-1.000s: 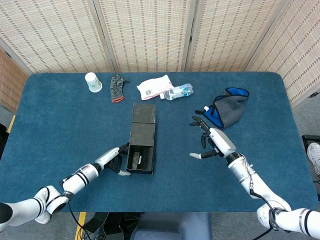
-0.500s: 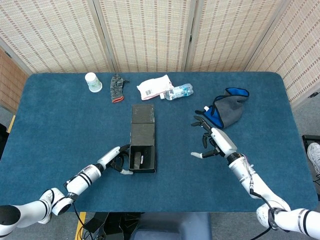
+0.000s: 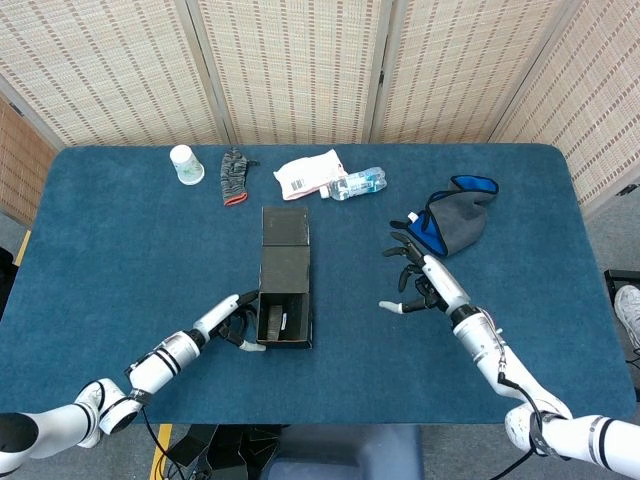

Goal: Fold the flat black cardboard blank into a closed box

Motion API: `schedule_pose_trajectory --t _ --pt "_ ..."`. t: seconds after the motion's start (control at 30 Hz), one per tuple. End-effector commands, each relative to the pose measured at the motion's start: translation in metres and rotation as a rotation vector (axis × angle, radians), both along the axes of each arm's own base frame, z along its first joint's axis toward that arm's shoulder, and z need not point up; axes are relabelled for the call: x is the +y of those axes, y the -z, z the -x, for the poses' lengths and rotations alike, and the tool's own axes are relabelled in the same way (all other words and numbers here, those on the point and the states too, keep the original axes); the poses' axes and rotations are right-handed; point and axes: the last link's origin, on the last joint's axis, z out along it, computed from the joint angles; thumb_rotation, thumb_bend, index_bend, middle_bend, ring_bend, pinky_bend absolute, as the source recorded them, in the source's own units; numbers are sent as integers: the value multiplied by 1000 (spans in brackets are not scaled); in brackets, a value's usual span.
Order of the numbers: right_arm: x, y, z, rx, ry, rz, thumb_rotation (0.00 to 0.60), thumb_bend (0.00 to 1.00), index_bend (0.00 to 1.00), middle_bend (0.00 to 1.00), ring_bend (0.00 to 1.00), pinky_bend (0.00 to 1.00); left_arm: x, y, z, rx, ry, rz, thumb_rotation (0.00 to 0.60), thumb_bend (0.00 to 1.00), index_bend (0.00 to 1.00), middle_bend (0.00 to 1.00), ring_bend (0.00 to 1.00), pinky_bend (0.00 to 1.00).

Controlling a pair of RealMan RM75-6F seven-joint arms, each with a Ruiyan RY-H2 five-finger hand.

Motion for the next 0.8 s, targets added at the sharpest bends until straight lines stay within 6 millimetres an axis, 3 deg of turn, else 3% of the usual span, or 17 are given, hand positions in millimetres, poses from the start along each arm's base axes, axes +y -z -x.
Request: schedule_pose_trajectory --t 0.03,0.07,0.17,0.27,0.37,0.8 --pt "-6 8 -13 -152 86 -87 600 29 0 205 283 512 -3 -6 0 -11 15 1 600 134 304 288 504 686" --pt "-8 9 -16 -185 100 -106 600 29 0 182 220 412 -4 -7 0 -14 18 -1 600 134 304 288 505 686" --pt "-15 18 -29 -296 147 -183 600 13 0 98 120 293 -6 -13 0 -25 29 -11 600 134 304 288 505 686" --pt "-21 29 -40 -384 191 -269 600 0 0 8 41 214 -8 -15 -2 -23 42 -20 600 134 303 288 504 686" --pt "-28 41 -50 -460 232 -350 600 0 0 0 3 152 -11 -17 -5 -25 54 -28 600 134 302 288 504 686" --pt "-53 92 -96 -591 239 -474 600 0 0 0 0 134 -21 -11 -19 -4 81 -16 600 134 298 288 504 686"
